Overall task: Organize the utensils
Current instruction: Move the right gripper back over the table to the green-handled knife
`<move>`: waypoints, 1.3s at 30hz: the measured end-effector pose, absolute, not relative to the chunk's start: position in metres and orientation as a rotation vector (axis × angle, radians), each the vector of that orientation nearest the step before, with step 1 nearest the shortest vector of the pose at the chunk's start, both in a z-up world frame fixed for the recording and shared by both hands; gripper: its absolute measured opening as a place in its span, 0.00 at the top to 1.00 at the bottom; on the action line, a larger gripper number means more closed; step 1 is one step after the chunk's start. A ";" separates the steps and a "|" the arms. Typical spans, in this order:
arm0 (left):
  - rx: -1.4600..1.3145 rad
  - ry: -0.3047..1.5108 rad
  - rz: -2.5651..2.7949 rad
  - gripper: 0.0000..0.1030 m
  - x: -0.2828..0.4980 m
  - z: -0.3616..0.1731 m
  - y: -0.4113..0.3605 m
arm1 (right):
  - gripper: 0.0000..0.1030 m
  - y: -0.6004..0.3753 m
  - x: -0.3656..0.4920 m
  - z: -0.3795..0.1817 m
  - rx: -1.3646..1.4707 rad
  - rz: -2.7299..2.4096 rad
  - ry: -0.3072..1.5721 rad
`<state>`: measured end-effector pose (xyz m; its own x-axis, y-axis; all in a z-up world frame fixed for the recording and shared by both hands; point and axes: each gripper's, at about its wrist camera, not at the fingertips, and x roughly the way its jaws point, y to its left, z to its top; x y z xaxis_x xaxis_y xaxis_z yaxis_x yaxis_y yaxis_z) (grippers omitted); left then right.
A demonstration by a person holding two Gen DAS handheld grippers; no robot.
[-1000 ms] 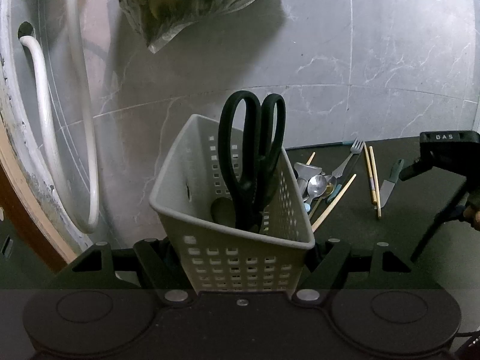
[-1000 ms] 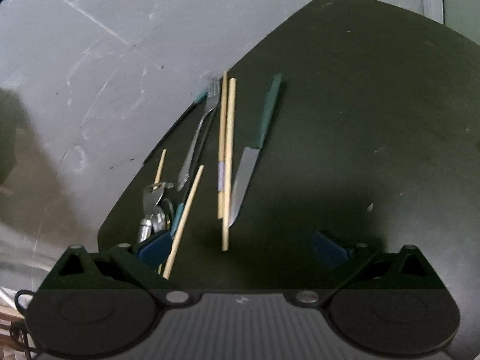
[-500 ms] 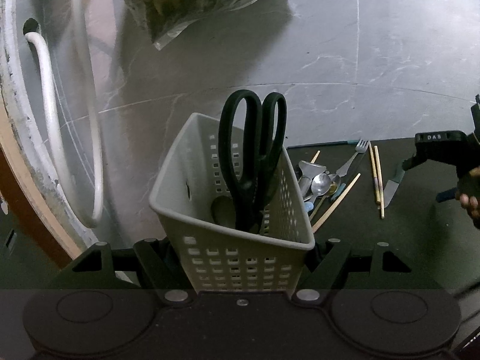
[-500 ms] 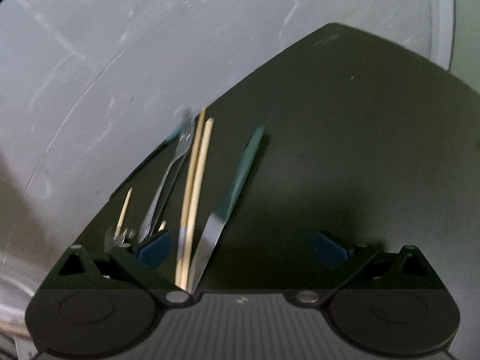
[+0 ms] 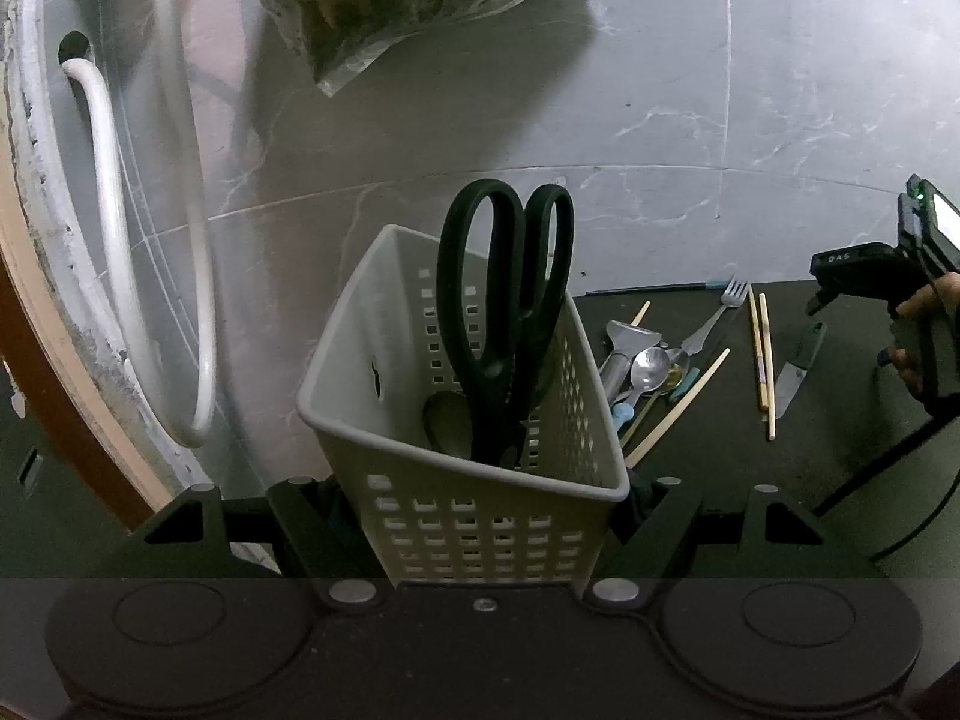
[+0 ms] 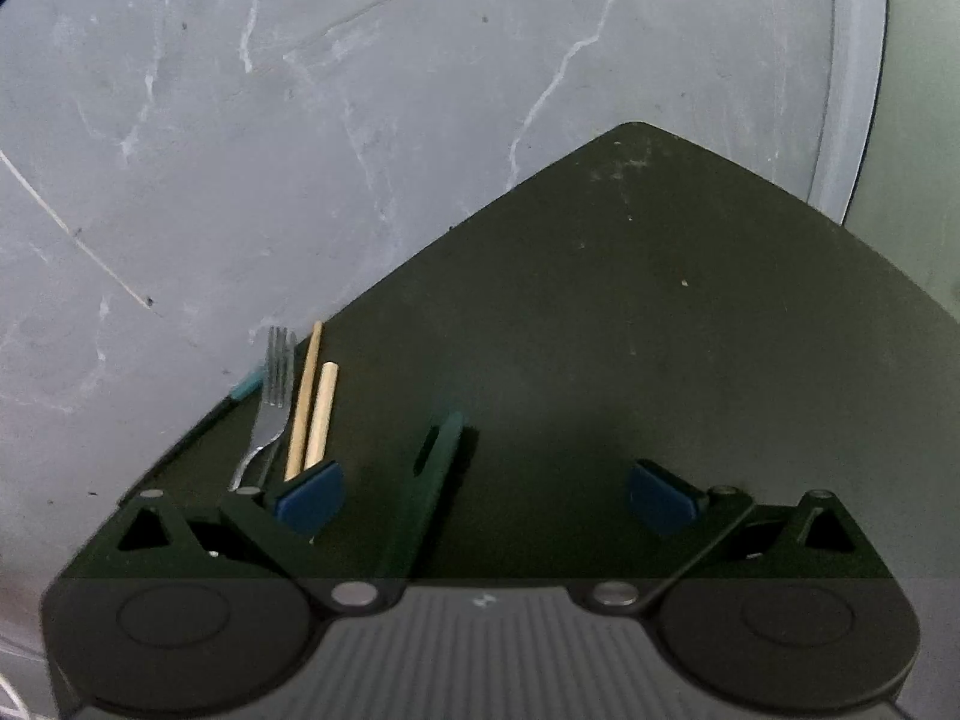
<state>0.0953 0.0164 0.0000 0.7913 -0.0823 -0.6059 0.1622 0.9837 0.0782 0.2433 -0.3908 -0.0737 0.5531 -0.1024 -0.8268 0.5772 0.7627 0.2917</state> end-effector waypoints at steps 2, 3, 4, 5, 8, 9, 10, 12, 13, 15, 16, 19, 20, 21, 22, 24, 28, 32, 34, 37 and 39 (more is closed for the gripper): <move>0.127 0.644 -0.130 0.25 0.095 0.000 0.016 | 0.00 -0.388 0.249 -0.077 0.557 -0.433 0.915; 0.126 0.644 -0.129 0.25 0.095 0.000 0.016 | 0.00 -0.386 0.252 -0.078 0.538 -0.434 0.916; 0.126 0.644 -0.128 0.25 0.095 0.000 0.016 | 0.00 -0.384 0.254 -0.080 0.518 -0.432 0.921; 0.126 0.644 -0.128 0.25 0.095 0.000 0.016 | 0.00 -0.382 0.256 -0.081 0.504 -0.433 0.925; 0.126 0.643 -0.127 0.25 0.095 0.000 0.016 | 0.00 -0.375 0.260 -0.084 0.468 -0.427 0.929; 0.126 0.643 -0.127 0.25 0.095 0.000 0.016 | 0.00 -0.373 0.261 -0.085 0.451 -0.425 0.932; 0.126 0.643 -0.128 0.25 0.095 0.000 0.016 | 0.00 -0.370 0.262 -0.087 0.432 -0.425 0.935; 0.126 0.643 -0.128 0.25 0.095 0.000 0.016 | 0.00 -0.366 0.262 -0.089 0.402 -0.421 0.937; 0.127 0.643 -0.128 0.25 0.095 0.000 0.016 | 0.00 -0.365 0.262 -0.090 0.392 -0.418 0.936; 0.126 0.643 -0.128 0.25 0.095 0.000 0.016 | 0.01 -0.363 0.263 -0.090 0.372 -0.415 0.936; 0.126 0.643 -0.128 0.25 0.095 0.000 0.016 | 0.01 -0.362 0.263 -0.089 0.364 -0.413 0.937; 0.126 0.642 -0.128 0.25 0.094 -0.001 0.016 | 0.03 -0.361 0.265 -0.089 0.334 -0.419 0.938; 0.127 0.642 -0.127 0.25 0.095 0.000 0.016 | 0.04 -0.360 0.265 -0.089 0.323 -0.420 0.937; 0.127 0.643 -0.127 0.25 0.095 0.000 0.016 | 0.04 -0.360 0.265 -0.088 0.311 -0.420 0.937; 0.126 0.643 -0.127 0.25 0.095 -0.001 0.016 | 0.06 -0.359 0.265 -0.088 0.299 -0.420 0.936; 0.126 0.643 -0.127 0.25 0.095 -0.001 0.016 | 0.08 -0.357 0.264 -0.088 0.272 -0.423 0.930; 0.126 0.642 -0.127 0.25 0.095 -0.001 0.016 | 0.13 -0.353 0.262 -0.089 0.232 -0.419 0.912; 0.127 0.642 -0.127 0.25 0.094 -0.001 0.016 | 0.19 -0.350 0.257 -0.088 0.214 -0.393 0.885; 0.127 0.642 -0.127 0.25 0.094 -0.001 0.016 | 0.23 -0.350 0.256 -0.088 0.208 -0.374 0.869; 0.127 0.642 -0.127 0.25 0.094 -0.001 0.016 | 0.32 -0.348 0.255 -0.087 0.201 -0.352 0.852; 0.126 0.642 -0.127 0.25 0.094 -0.001 0.016 | 0.43 -0.347 0.255 -0.086 0.196 -0.340 0.842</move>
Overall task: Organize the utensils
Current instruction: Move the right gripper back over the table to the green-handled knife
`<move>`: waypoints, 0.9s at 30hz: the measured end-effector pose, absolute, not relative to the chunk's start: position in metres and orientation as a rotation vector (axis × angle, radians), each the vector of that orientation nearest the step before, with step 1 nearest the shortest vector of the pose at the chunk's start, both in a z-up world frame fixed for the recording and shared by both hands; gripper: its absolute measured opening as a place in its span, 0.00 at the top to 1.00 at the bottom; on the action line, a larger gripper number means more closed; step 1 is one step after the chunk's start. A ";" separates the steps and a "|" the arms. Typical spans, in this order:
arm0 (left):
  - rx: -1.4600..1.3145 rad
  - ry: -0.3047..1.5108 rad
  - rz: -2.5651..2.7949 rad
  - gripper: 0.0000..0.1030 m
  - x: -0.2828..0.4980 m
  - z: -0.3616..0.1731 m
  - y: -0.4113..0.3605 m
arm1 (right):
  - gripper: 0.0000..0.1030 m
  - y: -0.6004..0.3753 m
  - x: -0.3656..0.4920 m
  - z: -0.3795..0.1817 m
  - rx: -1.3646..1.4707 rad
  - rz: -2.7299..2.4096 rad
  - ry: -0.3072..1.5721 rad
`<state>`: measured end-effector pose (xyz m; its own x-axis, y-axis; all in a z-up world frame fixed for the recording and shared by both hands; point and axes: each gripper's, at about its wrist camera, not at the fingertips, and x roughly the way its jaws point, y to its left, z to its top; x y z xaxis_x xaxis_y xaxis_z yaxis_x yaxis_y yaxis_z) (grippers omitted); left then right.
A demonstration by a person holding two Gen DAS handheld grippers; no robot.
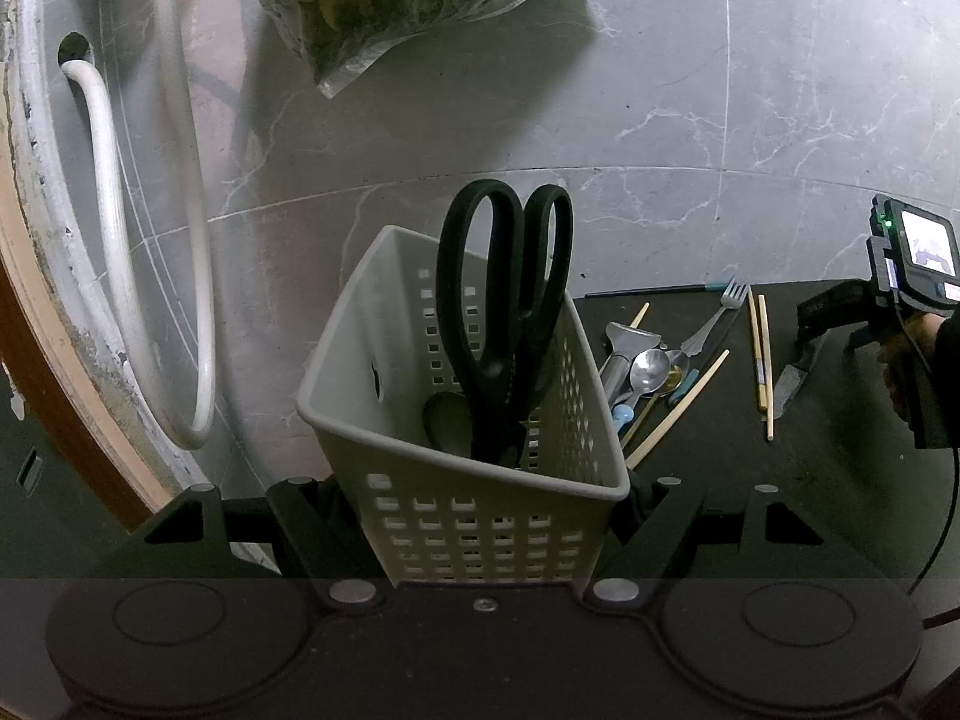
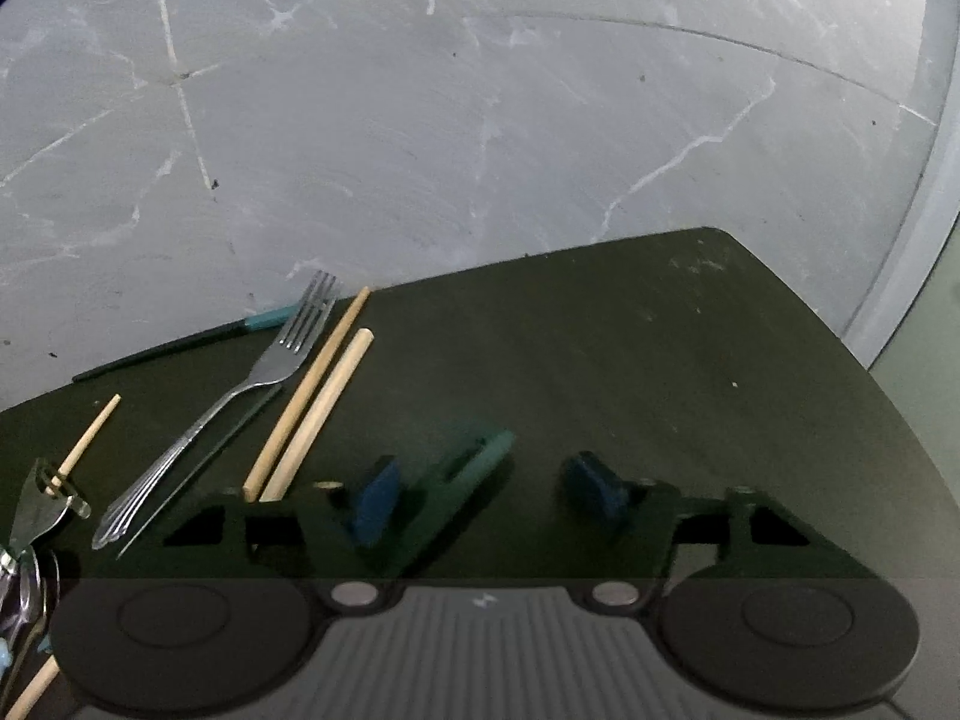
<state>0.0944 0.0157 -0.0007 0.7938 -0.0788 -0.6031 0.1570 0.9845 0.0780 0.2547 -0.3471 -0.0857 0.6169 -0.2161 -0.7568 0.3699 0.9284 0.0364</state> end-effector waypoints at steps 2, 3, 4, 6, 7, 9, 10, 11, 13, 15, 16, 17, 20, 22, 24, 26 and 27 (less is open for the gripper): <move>0.126 0.642 -0.127 0.25 0.094 -0.001 0.016 | 0.52 -0.348 0.255 -0.085 0.202 -0.330 0.836; 0.127 0.642 -0.127 0.25 0.094 -0.001 0.016 | 0.54 -0.348 0.255 -0.084 0.205 -0.328 0.835; 0.126 0.642 -0.127 0.25 0.094 -0.001 0.016 | 0.59 -0.348 0.255 -0.084 0.207 -0.325 0.833; 0.127 0.642 -0.127 0.25 0.094 -0.001 0.016 | 0.61 -0.348 0.254 -0.083 0.214 -0.322 0.829; 0.126 0.642 -0.127 0.25 0.094 -0.001 0.016 | 0.61 -0.349 0.254 -0.083 0.219 -0.321 0.828; 0.127 0.642 -0.127 0.25 0.094 -0.001 0.016 | 0.61 -0.351 0.254 -0.082 0.228 -0.316 0.828; 0.127 0.642 -0.127 0.25 0.094 -0.001 0.016 | 0.60 -0.352 0.253 -0.081 0.235 -0.313 0.826; 0.127 0.642 -0.127 0.25 0.095 -0.001 0.016 | 0.58 -0.353 0.252 -0.081 0.243 -0.312 0.823; 0.127 0.642 -0.128 0.25 0.094 -0.001 0.016 | 0.45 -0.355 0.249 -0.079 0.262 -0.317 0.817; 0.127 0.642 -0.127 0.25 0.095 -0.001 0.016 | 0.44 -0.357 0.244 -0.078 0.282 -0.323 0.806; 0.127 0.642 -0.128 0.25 0.095 -0.001 0.016 | 0.43 -0.357 0.242 -0.079 0.290 -0.327 0.805; 0.128 0.643 -0.128 0.25 0.095 -0.001 0.016 | 0.41 -0.356 0.239 -0.078 0.297 -0.330 0.799; 0.129 0.643 -0.130 0.25 0.094 0.000 0.015 | 0.39 -0.352 0.231 -0.079 0.307 -0.332 0.781; 0.129 0.644 -0.130 0.25 0.094 0.000 0.015 | 0.39 -0.348 0.228 -0.080 0.298 -0.322 0.775; 0.130 0.644 -0.130 0.25 0.094 0.000 0.015 | 0.40 -0.345 0.229 -0.080 0.284 -0.313 0.779; 0.130 0.644 -0.129 0.25 0.094 0.000 0.015 | 0.42 -0.341 0.229 -0.079 0.276 -0.302 0.782; 0.131 0.645 -0.131 0.25 0.094 0.000 0.015 | 0.45 -0.339 0.230 -0.079 0.270 -0.296 0.783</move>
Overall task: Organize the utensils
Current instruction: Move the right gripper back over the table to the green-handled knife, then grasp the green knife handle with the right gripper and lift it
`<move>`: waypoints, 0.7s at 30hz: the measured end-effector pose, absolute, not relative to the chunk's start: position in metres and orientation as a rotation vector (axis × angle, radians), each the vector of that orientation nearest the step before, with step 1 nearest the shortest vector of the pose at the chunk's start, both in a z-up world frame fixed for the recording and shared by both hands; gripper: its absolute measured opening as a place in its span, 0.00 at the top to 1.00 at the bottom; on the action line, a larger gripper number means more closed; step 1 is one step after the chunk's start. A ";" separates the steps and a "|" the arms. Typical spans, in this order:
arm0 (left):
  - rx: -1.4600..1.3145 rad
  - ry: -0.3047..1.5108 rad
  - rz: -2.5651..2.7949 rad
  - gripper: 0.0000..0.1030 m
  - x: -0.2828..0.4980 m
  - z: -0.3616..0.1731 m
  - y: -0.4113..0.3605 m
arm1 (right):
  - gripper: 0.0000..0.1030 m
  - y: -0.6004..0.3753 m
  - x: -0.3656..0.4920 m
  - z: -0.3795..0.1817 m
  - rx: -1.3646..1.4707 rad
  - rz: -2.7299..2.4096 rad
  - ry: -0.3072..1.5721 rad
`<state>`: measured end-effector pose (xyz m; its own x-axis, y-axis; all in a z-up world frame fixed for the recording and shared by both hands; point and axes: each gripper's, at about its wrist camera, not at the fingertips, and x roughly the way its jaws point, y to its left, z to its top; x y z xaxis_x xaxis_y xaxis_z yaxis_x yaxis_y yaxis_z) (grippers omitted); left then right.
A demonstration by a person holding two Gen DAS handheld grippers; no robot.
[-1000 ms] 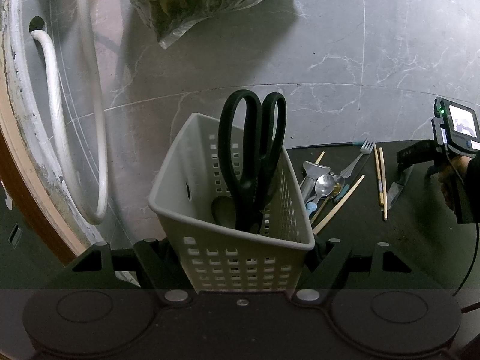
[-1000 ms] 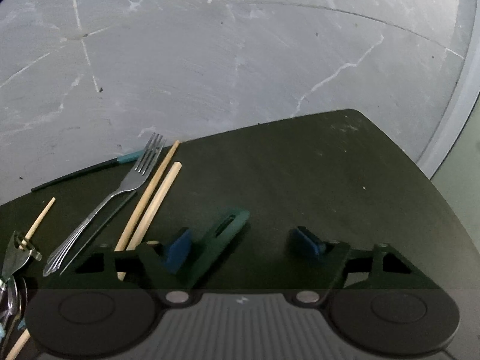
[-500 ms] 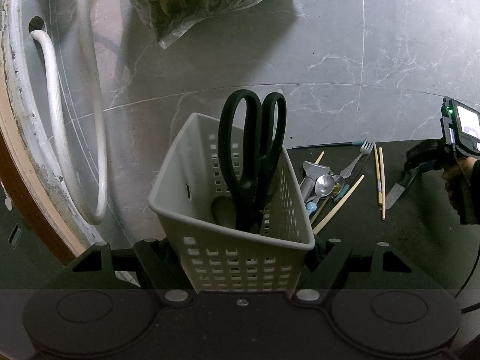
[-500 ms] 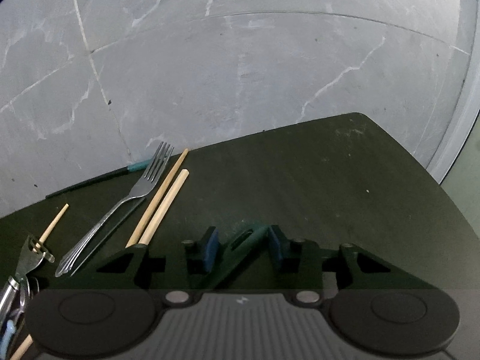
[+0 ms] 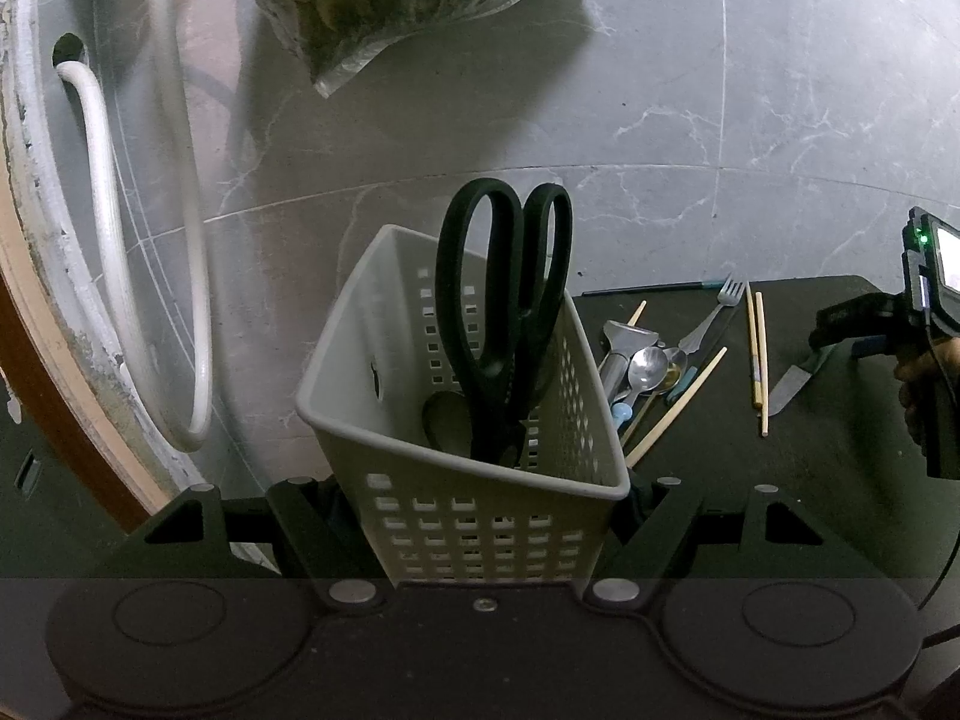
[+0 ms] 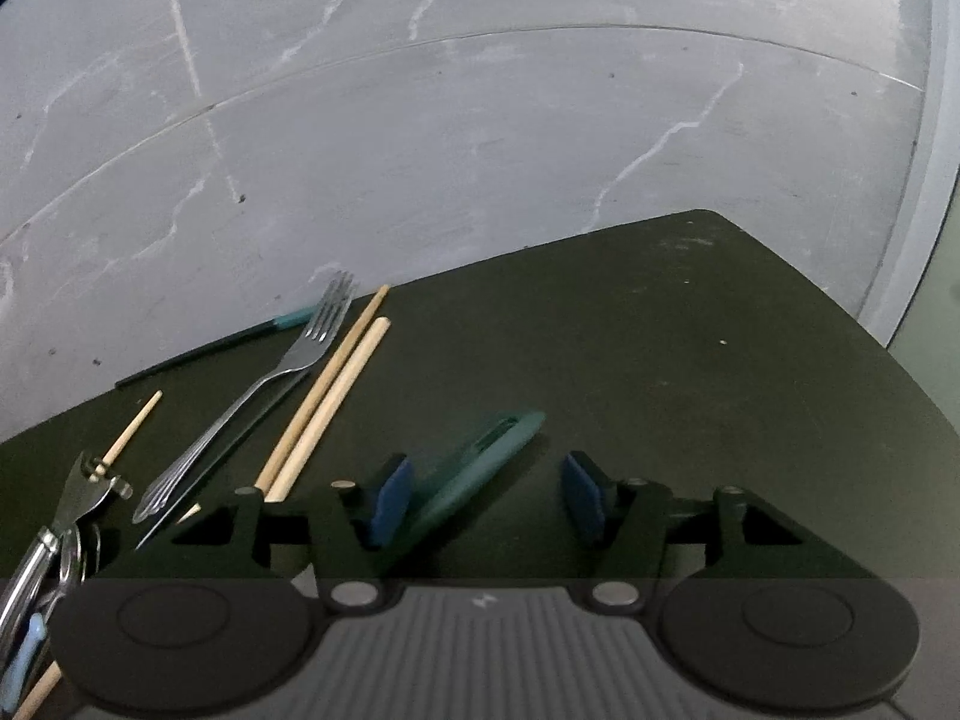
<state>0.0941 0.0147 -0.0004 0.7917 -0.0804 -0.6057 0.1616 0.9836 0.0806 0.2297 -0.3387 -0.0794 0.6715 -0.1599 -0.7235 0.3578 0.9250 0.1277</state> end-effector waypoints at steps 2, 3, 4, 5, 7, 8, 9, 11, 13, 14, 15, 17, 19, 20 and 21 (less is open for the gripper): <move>0.132 0.645 -0.133 0.25 0.094 0.000 0.015 | 0.59 -0.334 0.230 -0.079 0.254 -0.279 0.780; 0.133 0.644 -0.134 0.25 0.094 0.000 0.015 | 0.63 -0.332 0.231 -0.079 0.251 -0.269 0.778; 0.133 0.644 -0.136 0.25 0.094 0.000 0.015 | 0.65 -0.330 0.232 -0.079 0.246 -0.259 0.779; 0.133 0.644 -0.137 0.25 0.094 0.000 0.015 | 0.68 -0.329 0.233 -0.079 0.244 -0.250 0.779; 0.134 0.643 -0.140 0.25 0.094 0.000 0.016 | 0.74 -0.326 0.235 -0.079 0.246 -0.223 0.782; 0.134 0.643 -0.140 0.25 0.094 0.000 0.017 | 0.77 -0.326 0.236 -0.079 0.246 -0.210 0.783; 0.134 0.643 -0.141 0.25 0.094 0.000 0.017 | 0.78 -0.324 0.238 -0.079 0.243 -0.194 0.786; 0.134 0.644 -0.142 0.25 0.094 0.000 0.017 | 0.82 -0.322 0.241 -0.078 0.239 -0.157 0.795; 0.135 0.644 -0.144 0.25 0.094 0.000 0.018 | 0.83 -0.320 0.243 -0.077 0.236 -0.126 0.808; 0.135 0.643 -0.146 0.25 0.094 0.000 0.018 | 0.83 -0.319 0.244 -0.076 0.237 -0.110 0.817; 0.135 0.643 -0.147 0.25 0.094 0.000 0.018 | 0.83 -0.318 0.245 -0.076 0.235 -0.101 0.828; 0.135 0.643 -0.150 0.25 0.095 0.000 0.019 | 0.83 -0.318 0.248 -0.074 0.238 -0.084 0.856; 0.134 0.642 -0.153 0.25 0.095 0.000 0.019 | 0.82 -0.319 0.253 -0.071 0.245 -0.085 0.888; 0.135 0.642 -0.155 0.25 0.095 0.000 0.020 | 0.82 -0.319 0.256 -0.070 0.249 -0.090 0.904; 0.135 0.642 -0.156 0.25 0.095 0.000 0.020 | 0.82 -0.319 0.258 -0.069 0.253 -0.096 0.919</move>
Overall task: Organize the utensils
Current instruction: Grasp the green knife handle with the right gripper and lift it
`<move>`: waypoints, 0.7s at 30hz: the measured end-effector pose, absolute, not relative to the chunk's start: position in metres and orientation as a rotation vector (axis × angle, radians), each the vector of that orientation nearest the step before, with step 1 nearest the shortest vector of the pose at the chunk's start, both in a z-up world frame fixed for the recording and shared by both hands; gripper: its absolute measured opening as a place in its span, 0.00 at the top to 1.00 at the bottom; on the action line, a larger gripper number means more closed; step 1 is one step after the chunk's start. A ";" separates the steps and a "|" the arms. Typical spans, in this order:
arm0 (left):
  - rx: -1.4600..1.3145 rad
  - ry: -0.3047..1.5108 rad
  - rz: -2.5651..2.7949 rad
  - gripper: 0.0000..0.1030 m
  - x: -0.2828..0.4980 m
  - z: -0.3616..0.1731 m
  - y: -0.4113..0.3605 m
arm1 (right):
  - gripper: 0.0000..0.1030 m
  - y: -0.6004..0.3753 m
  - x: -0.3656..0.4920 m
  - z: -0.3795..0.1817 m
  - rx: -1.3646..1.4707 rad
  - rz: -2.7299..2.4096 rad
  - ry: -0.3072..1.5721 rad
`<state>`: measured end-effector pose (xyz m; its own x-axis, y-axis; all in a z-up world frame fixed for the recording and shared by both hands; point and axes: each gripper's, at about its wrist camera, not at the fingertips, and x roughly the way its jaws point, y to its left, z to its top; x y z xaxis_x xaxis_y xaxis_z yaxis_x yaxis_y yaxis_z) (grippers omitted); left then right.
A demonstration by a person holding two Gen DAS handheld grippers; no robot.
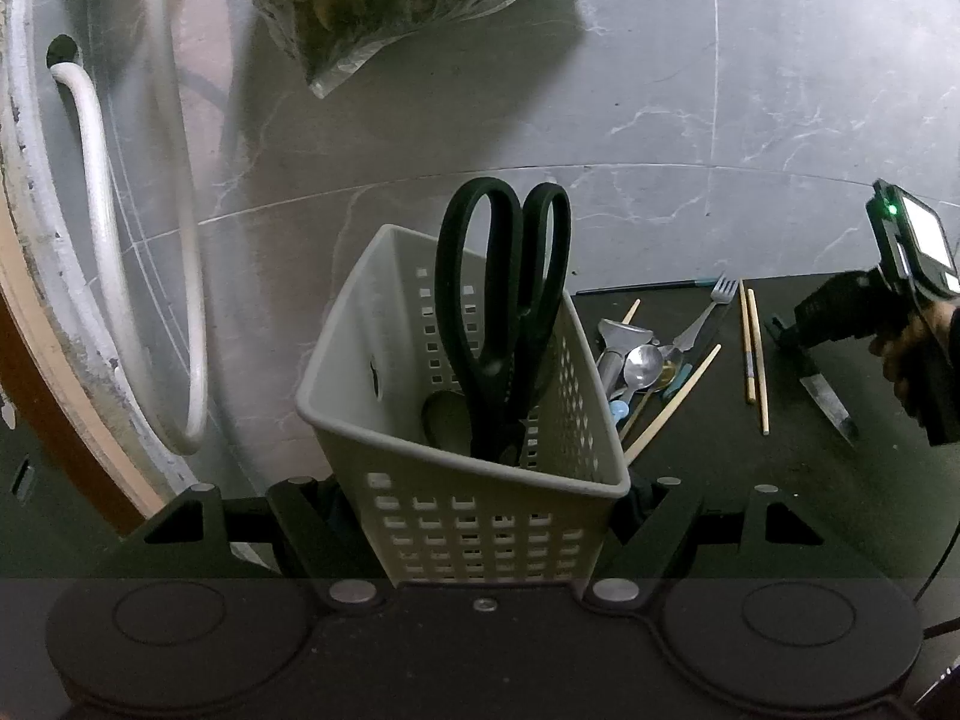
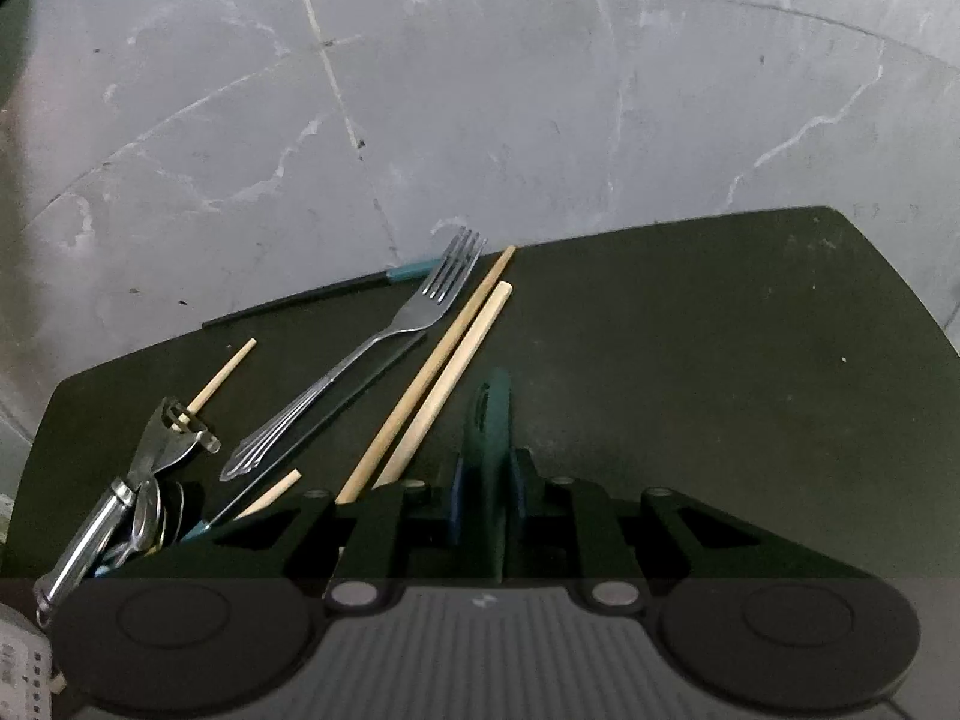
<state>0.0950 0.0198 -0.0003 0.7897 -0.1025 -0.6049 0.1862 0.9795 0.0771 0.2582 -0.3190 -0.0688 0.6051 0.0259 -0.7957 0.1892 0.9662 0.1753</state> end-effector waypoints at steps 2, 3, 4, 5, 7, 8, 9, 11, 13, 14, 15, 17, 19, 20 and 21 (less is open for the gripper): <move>0.136 0.642 -0.158 0.25 0.095 0.000 0.020 | 0.82 -0.319 0.264 -0.067 0.257 -0.104 0.947; 0.136 0.642 -0.159 0.25 0.095 0.000 0.020 | 0.82 -0.318 0.266 -0.067 0.259 -0.108 0.957; 0.137 0.641 -0.161 0.25 0.095 -0.001 0.020 | 0.82 -0.318 0.267 -0.067 0.261 -0.112 0.962; 0.137 0.641 -0.163 0.25 0.095 -0.001 0.021 | 0.83 -0.318 0.267 -0.068 0.266 -0.113 0.961; 0.138 0.640 -0.166 0.25 0.095 -0.001 0.021 | 0.84 -0.320 0.263 -0.069 0.291 -0.109 0.947; 0.139 0.639 -0.168 0.25 0.095 -0.001 0.021 | 0.85 -0.321 0.260 -0.070 0.300 -0.108 0.942; 0.140 0.639 -0.169 0.25 0.095 -0.001 0.021 | 0.85 -0.323 0.257 -0.070 0.318 -0.107 0.939; 0.141 0.638 -0.173 0.25 0.094 -0.001 0.022 | 0.86 -0.327 0.251 -0.071 0.359 -0.102 0.935; 0.142 0.638 -0.175 0.25 0.095 -0.001 0.022 | 0.87 -0.332 0.243 -0.071 0.404 -0.100 0.925; 0.143 0.638 -0.176 0.25 0.095 -0.001 0.022 | 0.88 -0.335 0.238 -0.071 0.426 -0.098 0.914; 0.143 0.638 -0.177 0.25 0.095 -0.001 0.022 | 0.88 -0.338 0.233 -0.070 0.447 -0.093 0.900; 0.143 0.638 -0.179 0.25 0.095 -0.001 0.023 | 0.88 -0.341 0.223 -0.068 0.471 -0.083 0.878; 0.144 0.638 -0.181 0.25 0.095 -0.001 0.023 | 0.88 -0.345 0.215 -0.066 0.491 -0.070 0.852; 0.144 0.637 -0.182 0.25 0.095 -0.001 0.023 | 0.88 -0.346 0.210 -0.064 0.498 -0.065 0.840; 0.144 0.637 -0.183 0.25 0.095 -0.001 0.023 | 0.88 -0.347 0.206 -0.062 0.504 -0.061 0.828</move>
<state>0.0946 0.0235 -0.0007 0.7889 -0.1251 -0.6016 0.2135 0.9739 0.0776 0.2061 -0.3466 -0.0620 0.6817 0.1410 -0.7179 0.2445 0.8809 0.4052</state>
